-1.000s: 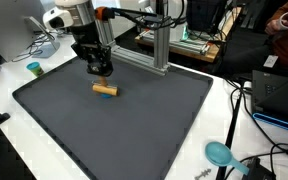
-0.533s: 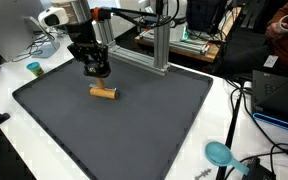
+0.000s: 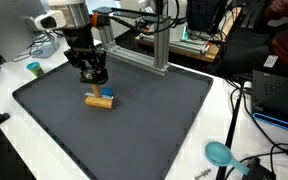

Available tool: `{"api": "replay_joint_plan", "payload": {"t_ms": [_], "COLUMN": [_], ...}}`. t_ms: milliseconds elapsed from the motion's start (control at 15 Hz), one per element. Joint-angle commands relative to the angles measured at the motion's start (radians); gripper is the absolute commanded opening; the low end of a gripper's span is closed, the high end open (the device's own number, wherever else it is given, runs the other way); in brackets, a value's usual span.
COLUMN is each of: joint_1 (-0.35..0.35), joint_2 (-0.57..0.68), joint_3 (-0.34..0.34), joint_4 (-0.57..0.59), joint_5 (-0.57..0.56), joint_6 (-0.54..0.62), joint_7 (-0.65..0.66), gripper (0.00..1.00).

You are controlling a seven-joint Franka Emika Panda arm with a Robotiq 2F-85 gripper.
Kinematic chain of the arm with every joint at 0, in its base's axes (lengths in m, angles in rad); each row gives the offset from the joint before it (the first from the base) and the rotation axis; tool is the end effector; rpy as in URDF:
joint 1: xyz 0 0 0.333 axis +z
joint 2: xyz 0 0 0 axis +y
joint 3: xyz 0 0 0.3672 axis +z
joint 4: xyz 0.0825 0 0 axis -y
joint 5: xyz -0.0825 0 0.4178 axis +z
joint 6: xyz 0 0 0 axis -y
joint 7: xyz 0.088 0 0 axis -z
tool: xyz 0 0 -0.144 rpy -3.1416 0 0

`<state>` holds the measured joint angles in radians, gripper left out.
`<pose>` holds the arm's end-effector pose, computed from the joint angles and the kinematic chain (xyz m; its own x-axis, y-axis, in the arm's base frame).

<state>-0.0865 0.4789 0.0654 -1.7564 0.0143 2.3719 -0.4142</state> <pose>0.7288 -0.0192 0.2982 0.9210 0.3629 0.1417 0.3642 -0.9311 0.0171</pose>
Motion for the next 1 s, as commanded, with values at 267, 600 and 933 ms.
{"api": "replay_joint_plan", "payload": {"t_ms": [267, 600, 933], "joint_1": [-0.007, -0.042, -0.036], "joint_2": [-0.12, -0.09, -0.067], "joint_3": [0.015, 0.012, 0.001], "joint_4": [-0.034, -0.039, -0.037], "joint_5": [0.008, 0.016, 0.0], "joint_6": [-0.134, -0.158, -0.14], "joint_7": [-0.061, -0.223, -0.191], "gripper": [0.23, 0.23, 0.23]}}
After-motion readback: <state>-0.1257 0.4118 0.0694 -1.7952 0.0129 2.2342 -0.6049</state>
